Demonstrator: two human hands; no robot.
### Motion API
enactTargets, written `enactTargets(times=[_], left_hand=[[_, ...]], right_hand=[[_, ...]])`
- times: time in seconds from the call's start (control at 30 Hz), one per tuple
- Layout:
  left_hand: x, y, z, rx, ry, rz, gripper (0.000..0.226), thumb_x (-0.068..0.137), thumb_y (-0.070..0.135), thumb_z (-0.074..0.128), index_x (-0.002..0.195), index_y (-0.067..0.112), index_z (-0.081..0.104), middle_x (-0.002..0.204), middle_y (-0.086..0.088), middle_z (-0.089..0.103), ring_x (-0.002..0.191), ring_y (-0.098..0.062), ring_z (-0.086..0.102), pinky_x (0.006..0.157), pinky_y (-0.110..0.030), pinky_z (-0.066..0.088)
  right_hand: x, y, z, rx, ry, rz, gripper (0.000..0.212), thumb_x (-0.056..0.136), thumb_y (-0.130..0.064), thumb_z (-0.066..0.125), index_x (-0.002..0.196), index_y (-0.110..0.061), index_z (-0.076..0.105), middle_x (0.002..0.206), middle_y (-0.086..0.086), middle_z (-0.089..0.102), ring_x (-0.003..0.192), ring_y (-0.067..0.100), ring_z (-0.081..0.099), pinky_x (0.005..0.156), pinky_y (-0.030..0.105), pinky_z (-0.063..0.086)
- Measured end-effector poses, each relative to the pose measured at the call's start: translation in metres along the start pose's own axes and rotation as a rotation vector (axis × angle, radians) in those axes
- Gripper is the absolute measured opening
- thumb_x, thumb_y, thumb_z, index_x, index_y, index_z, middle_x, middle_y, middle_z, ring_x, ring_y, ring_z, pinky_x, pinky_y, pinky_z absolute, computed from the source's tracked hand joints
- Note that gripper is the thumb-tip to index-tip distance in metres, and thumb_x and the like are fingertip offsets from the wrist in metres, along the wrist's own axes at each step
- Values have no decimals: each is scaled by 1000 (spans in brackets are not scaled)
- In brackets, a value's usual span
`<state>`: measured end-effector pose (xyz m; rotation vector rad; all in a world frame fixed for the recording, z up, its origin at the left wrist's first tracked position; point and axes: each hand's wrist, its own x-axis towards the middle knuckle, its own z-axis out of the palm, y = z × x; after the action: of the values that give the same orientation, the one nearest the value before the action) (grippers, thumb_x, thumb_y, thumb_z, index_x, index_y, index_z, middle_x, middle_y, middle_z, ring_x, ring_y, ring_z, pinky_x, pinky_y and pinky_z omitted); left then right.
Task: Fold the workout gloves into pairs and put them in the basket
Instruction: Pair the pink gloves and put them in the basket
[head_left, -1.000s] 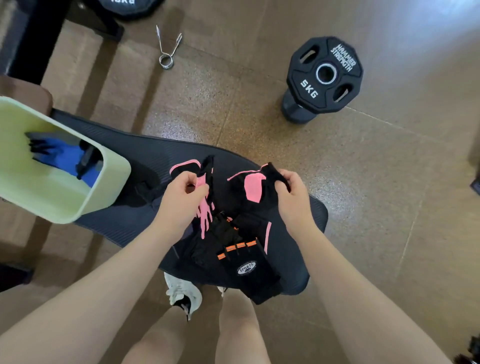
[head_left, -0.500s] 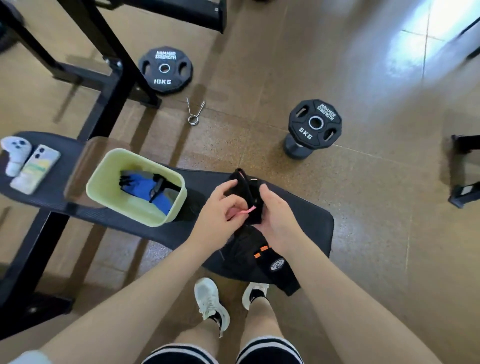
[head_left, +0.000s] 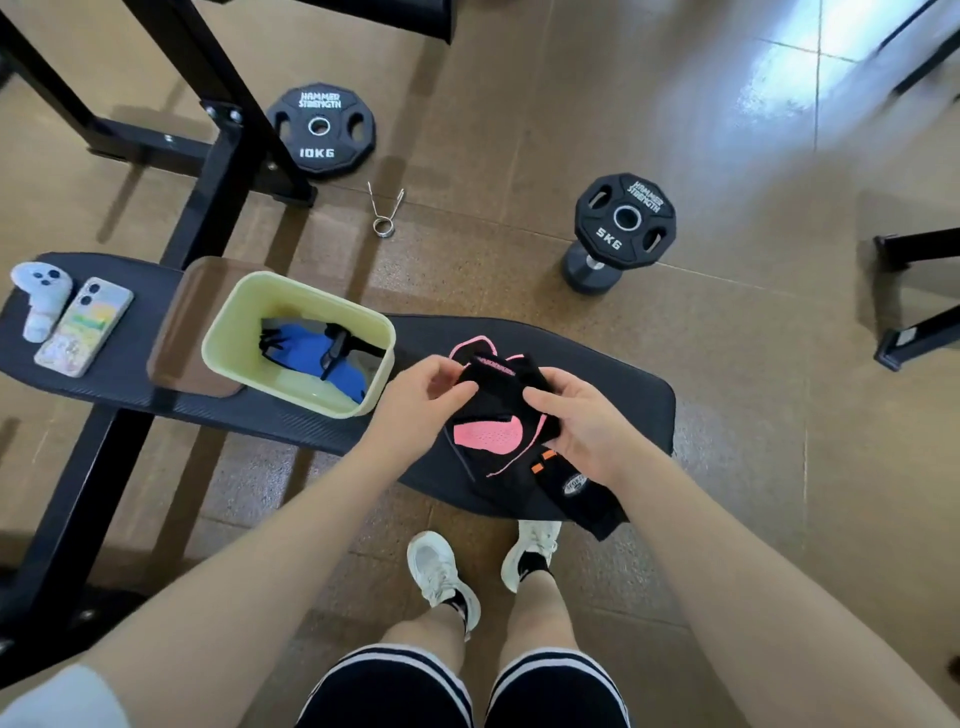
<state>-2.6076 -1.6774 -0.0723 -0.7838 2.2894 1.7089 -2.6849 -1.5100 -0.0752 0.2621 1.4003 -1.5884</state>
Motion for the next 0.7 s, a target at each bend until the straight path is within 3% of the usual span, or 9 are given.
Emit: enactTargets(times=[0.1, 0.2, 0.27, 0.37, 0.47, 0.6, 0.7], left_hand=[[1, -4, 8, -9, -50, 17, 2, 87, 19, 58, 88, 21, 59, 85, 4, 64, 84, -12, 59, 79, -24, 45], [4, -10, 6, -48, -139, 52, 21, 88, 9, 55, 86, 29, 61, 91, 0, 66, 91, -17, 61, 87, -31, 48], [5, -11, 3, -39, -197, 109, 37, 87, -2, 52, 75, 32, 62, 88, 2, 64, 90, -17, 60, 88, -32, 47], [7, -6, 3, -90, -274, 114, 52, 84, -13, 49, 58, 29, 62, 104, 9, 60, 98, -1, 57, 88, -20, 42], [7, 3, 8, -232, -320, 66, 57, 84, -16, 47, 49, 26, 61, 129, 14, 49, 116, 12, 46, 90, -7, 39], [9, 2, 21, -415, -336, -23, 57, 86, -17, 43, 49, 21, 62, 137, 4, 49, 124, -10, 49, 106, -34, 36], [9, 1, 33, -415, -373, -40, 52, 85, -16, 45, 53, 19, 63, 138, 3, 48, 127, -16, 47, 109, -41, 33]], right_hand=[[-6, 1, -6, 80, 45, 10, 21, 96, -7, 42, 104, -14, 61, 92, 4, 67, 80, 16, 65, 62, 28, 55], [-9, -1, -25, 125, 146, -47, 25, 95, -5, 42, 104, -16, 63, 98, 5, 68, 89, 20, 64, 67, 32, 54], [-13, -5, -40, 124, 201, -101, 28, 92, -1, 43, 102, -17, 63, 99, 4, 68, 93, 21, 63, 71, 32, 52], [-22, -13, -57, 18, 216, -159, 31, 91, 4, 44, 94, -20, 64, 83, -6, 72, 79, 11, 66, 64, 23, 53], [-26, -14, -66, -93, 256, -201, 28, 89, 3, 49, 93, -21, 62, 86, -4, 70, 79, 11, 66, 66, 20, 52], [-24, -17, -74, -332, 416, -392, 27, 84, 4, 56, 88, -22, 62, 90, -5, 67, 88, 11, 63, 83, 26, 49], [-26, -11, -65, -700, 385, -656, 34, 75, 13, 55, 89, -15, 70, 101, -2, 60, 101, 14, 57, 98, 21, 41]])
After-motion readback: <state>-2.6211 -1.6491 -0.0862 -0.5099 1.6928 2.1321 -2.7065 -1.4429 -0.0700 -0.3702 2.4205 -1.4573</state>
